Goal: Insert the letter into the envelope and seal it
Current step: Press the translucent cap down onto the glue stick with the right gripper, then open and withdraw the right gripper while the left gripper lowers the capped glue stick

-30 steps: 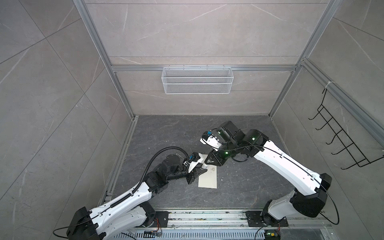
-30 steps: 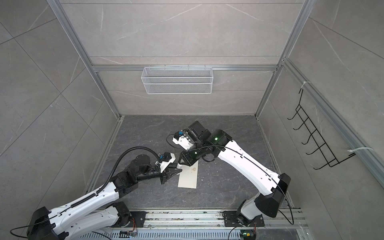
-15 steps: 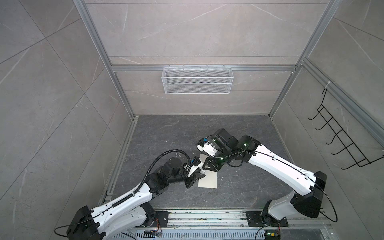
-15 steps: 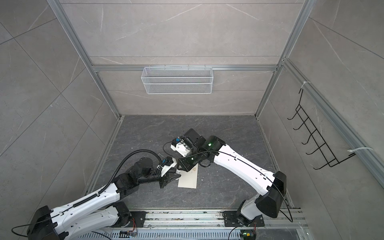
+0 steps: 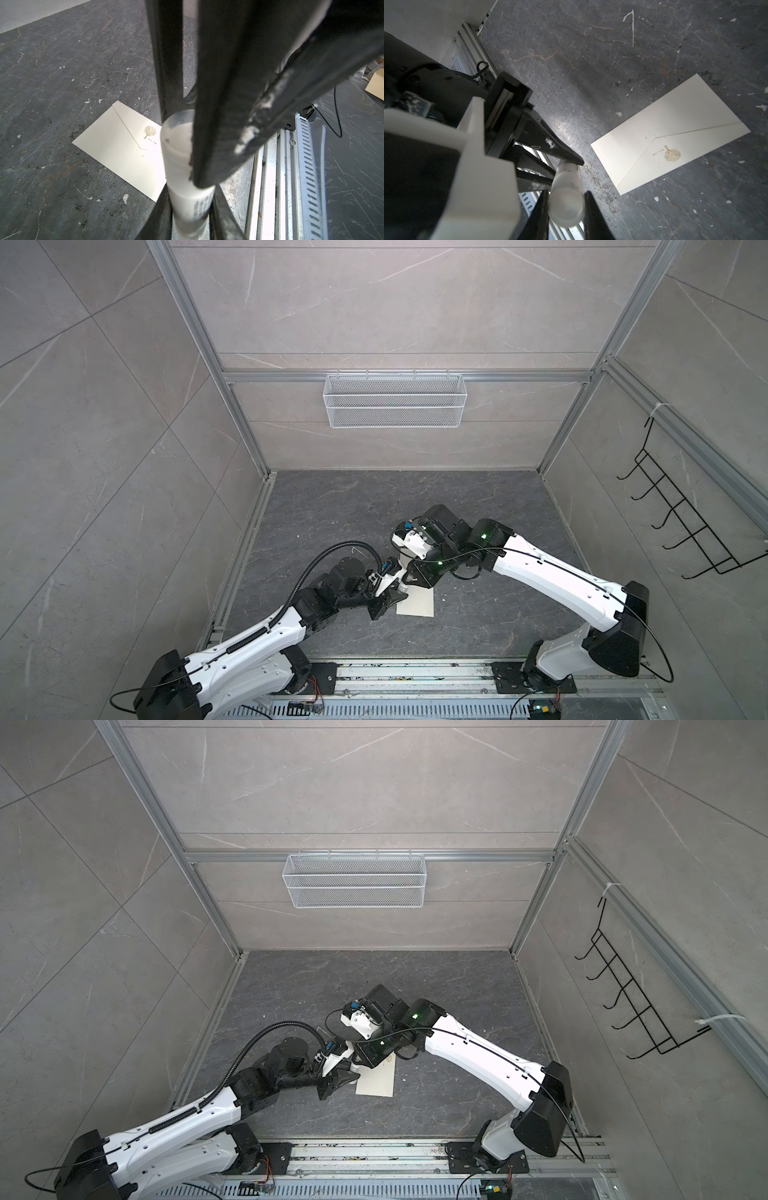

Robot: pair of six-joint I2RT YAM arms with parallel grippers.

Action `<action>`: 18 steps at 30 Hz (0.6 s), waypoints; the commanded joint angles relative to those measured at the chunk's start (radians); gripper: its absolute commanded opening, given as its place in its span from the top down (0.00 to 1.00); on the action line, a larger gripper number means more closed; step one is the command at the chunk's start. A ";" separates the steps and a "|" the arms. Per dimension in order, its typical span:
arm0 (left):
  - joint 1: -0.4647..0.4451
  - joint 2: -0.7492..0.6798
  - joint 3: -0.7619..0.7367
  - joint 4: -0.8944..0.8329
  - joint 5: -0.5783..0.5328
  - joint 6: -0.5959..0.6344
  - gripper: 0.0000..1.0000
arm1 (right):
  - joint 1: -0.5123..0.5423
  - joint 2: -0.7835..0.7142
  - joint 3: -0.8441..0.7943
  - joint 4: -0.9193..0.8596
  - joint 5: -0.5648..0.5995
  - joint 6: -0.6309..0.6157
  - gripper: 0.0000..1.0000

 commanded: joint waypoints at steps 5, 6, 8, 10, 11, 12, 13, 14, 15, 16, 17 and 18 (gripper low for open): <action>0.002 -0.021 0.134 0.104 -0.172 -0.047 1.00 | 0.040 -0.134 0.056 0.049 0.221 0.003 0.44; 0.002 -0.023 0.140 0.073 -0.198 -0.061 1.00 | 0.041 -0.168 0.042 0.085 0.260 0.000 0.37; 0.003 -0.028 0.151 0.015 -0.246 -0.100 1.00 | 0.040 -0.240 0.002 0.154 0.327 -0.005 0.28; 0.004 -0.025 0.183 -0.076 -0.325 -0.157 1.00 | 0.040 -0.316 -0.062 0.234 0.401 -0.008 0.18; 0.005 -0.018 0.203 -0.121 -0.358 -0.177 1.00 | 0.040 -0.347 -0.090 0.262 0.434 -0.012 0.16; 0.011 -0.006 0.229 -0.173 -0.394 -0.198 1.00 | 0.040 -0.380 -0.125 0.296 0.485 -0.008 0.14; 0.022 0.009 0.255 -0.227 -0.423 -0.220 1.00 | 0.041 -0.413 -0.161 0.326 0.532 -0.001 0.10; 0.040 0.026 0.281 -0.269 -0.435 -0.239 1.00 | 0.040 -0.438 -0.189 0.352 0.568 0.001 0.08; 0.069 0.051 0.310 -0.315 -0.433 -0.259 1.00 | 0.040 -0.465 -0.226 0.382 0.615 0.009 0.04; 0.104 0.079 0.333 -0.348 -0.419 -0.281 1.00 | 0.041 -0.489 -0.262 0.408 0.655 0.016 0.01; 0.141 0.106 0.356 -0.377 -0.399 -0.298 1.00 | 0.040 -0.507 -0.288 0.427 0.682 0.020 0.01; 0.178 0.143 0.379 -0.403 -0.379 -0.317 1.00 | 0.039 -0.522 -0.317 0.444 0.718 0.028 0.01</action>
